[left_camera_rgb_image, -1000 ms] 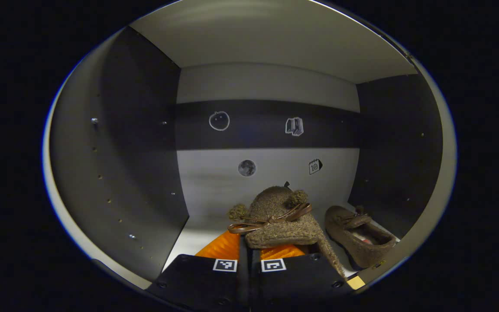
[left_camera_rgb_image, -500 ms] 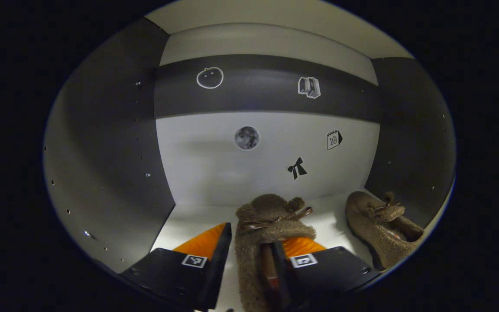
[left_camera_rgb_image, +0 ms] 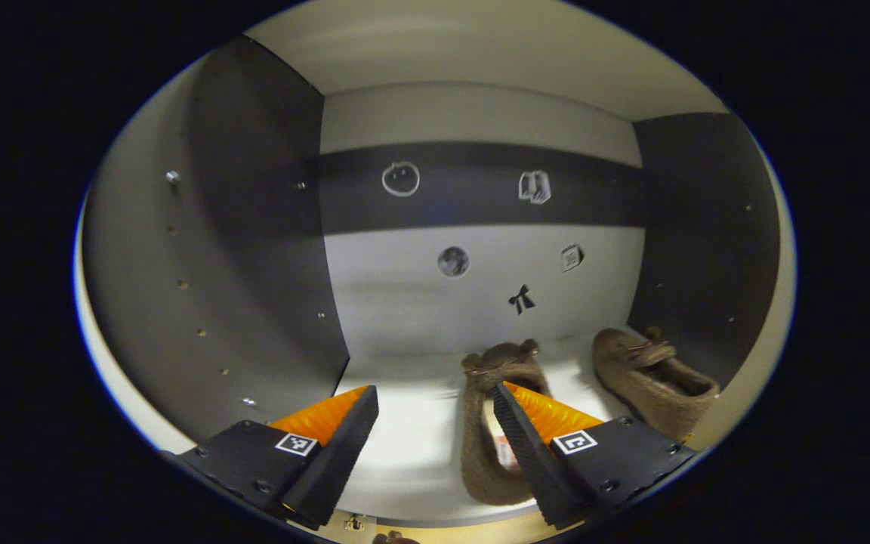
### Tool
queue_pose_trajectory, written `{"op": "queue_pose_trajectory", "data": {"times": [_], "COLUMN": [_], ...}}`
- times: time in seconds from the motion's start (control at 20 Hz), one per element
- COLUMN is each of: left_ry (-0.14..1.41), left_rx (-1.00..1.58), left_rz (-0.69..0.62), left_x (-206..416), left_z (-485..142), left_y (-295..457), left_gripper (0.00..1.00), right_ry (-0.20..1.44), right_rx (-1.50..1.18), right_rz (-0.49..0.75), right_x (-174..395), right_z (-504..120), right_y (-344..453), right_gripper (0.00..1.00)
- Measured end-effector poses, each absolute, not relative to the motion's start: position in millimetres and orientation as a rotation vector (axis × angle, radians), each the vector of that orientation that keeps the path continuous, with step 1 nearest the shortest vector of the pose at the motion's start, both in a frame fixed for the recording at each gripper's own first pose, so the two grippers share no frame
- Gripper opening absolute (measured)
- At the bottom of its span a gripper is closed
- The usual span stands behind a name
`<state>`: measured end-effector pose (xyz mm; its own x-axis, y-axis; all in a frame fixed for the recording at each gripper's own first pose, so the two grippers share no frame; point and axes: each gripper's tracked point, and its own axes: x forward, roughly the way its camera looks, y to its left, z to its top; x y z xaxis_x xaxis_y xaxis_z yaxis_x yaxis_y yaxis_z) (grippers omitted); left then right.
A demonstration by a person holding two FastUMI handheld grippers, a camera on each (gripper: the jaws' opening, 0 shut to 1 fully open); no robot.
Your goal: Grab one shoe with the right hand and put it into the shoe cabinet, grab the other shoe with the left hand and put it into the shoe cabinet; then close the right door with the right hand and the left door with the left hand.
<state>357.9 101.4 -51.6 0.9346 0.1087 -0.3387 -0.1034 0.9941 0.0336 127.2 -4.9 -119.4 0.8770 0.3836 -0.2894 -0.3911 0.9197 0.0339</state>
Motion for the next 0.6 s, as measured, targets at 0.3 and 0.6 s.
{"op": "queue_pose_trajectory", "data": {"times": [0.3, 0.6], "left_ry": [0.19, 0.155], "left_rx": [-0.045, -0.074], "left_rz": [-0.052, -0.228], "left_x": [228, 89], "left_z": [23, 45], "left_y": [47, 18], "left_gripper": [0.97, 0.97], "right_ry": [0.119, -0.013], "right_rx": [-0.072, -0.051], "right_rz": [0.277, 0.121], "right_x": [83, 2], "right_z": [-40, 35], "right_y": [-10, -46], "right_gripper": [0.98, 0.98]}}
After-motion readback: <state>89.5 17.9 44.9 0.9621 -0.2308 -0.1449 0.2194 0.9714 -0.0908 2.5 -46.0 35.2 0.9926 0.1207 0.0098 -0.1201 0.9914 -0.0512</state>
